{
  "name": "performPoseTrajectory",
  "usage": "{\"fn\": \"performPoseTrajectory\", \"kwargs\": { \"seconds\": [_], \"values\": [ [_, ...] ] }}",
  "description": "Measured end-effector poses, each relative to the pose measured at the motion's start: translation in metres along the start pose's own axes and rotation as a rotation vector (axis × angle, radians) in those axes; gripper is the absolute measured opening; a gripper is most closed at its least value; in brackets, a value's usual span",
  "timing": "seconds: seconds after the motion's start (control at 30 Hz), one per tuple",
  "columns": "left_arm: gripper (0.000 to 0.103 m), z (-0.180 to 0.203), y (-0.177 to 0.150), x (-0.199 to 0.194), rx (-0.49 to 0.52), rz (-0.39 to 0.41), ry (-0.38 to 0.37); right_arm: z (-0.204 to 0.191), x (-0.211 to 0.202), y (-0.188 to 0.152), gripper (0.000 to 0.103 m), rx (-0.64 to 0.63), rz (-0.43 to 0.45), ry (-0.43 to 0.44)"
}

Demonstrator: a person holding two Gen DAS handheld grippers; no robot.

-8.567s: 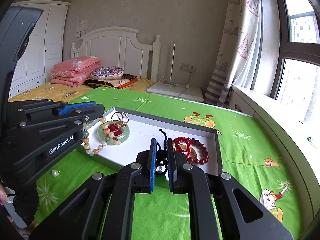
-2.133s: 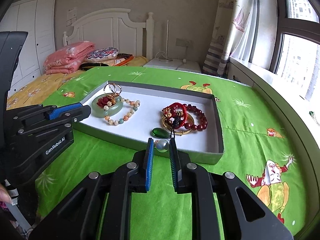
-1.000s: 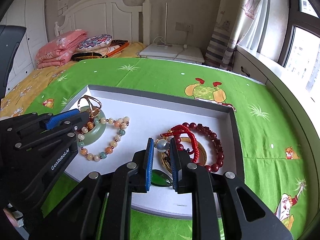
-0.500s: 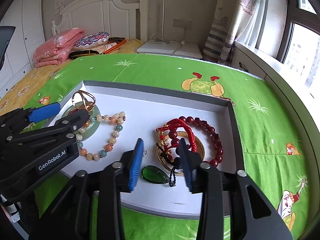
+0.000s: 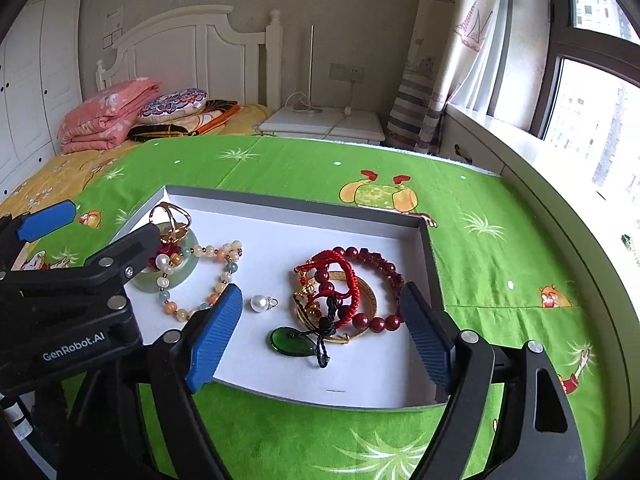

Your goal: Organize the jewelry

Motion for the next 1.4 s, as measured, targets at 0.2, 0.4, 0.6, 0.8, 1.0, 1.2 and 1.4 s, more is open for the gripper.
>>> {"fn": "performPoseTrajectory", "kwargs": {
  "seconds": [0.2,0.4,0.6,0.8,1.0,1.2,1.4],
  "values": [
    [0.098,0.002,-0.014,-0.022,0.025,0.050,0.028,0.004,-0.019,-0.016,0.083,0.012,0.044,-0.005],
    [0.098,0.000,-0.036,-0.053,0.018,0.102,0.048,0.015,-0.039,-0.034,0.084,0.043,0.052,0.008],
    [0.098,0.004,-0.059,-0.071,-0.003,0.110,0.017,0.030,-0.051,-0.045,0.084,0.080,0.054,0.023],
    [0.098,0.009,-0.078,-0.072,-0.007,0.088,0.007,0.038,-0.068,-0.049,0.084,0.100,0.096,0.033],
    [0.098,0.005,-0.085,-0.071,-0.029,0.088,0.000,0.030,-0.080,-0.060,0.084,0.071,0.146,0.067],
    [0.098,0.012,-0.089,-0.079,-0.010,0.113,-0.006,0.028,-0.095,-0.064,0.084,0.071,0.206,0.087],
    [0.098,0.016,-0.093,-0.079,-0.004,0.129,-0.012,0.036,-0.090,-0.066,0.084,0.099,0.202,0.087]
  ]
}}
Point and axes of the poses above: each gripper's, at about its wrist camera, not at the fingertips, and x roughly the way its jaws point, z to its right, y to its top, the point moved 1 cm from there along x, roughly the way its jaws point, and after that the axes turned 14 degrees about x, right-handed, at the moved point
